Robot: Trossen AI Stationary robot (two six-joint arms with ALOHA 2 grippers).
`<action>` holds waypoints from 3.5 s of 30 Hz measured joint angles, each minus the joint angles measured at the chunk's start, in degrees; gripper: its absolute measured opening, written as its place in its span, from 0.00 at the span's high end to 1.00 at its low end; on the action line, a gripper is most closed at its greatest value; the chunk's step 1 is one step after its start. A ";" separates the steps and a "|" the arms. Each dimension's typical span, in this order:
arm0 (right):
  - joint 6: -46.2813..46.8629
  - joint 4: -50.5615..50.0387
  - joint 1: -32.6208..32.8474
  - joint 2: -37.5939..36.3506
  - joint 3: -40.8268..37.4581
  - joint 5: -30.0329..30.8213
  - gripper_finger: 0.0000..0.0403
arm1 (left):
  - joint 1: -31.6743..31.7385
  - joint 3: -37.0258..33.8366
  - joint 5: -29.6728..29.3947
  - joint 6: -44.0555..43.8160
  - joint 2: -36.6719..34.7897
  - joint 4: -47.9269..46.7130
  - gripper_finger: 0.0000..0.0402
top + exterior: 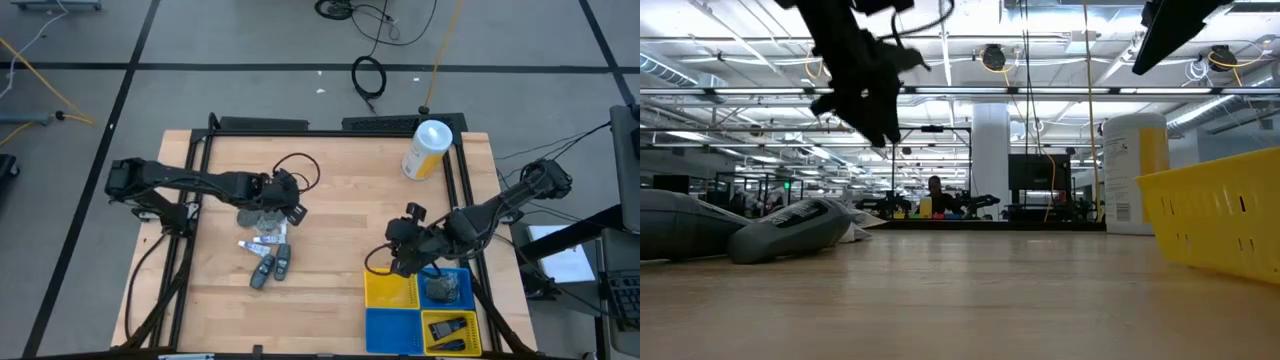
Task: Pick & Place Travel size toiletries
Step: Put the black hairbrush into the top blue bin
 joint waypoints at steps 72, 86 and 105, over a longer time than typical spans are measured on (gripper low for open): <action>-8.89 12.08 -6.59 0.00 -9.99 -3.08 0.61 | 3.41 0.14 3.82 -3.49 19.21 -7.60 0.37; -10.88 14.03 -6.91 0.00 -9.99 -3.15 0.61 | 3.42 2.83 4.58 -4.25 19.22 -15.33 0.96; -11.66 14.07 -7.70 0.00 -9.99 -3.08 0.61 | -3.50 25.05 -3.23 10.74 19.26 -21.61 1.00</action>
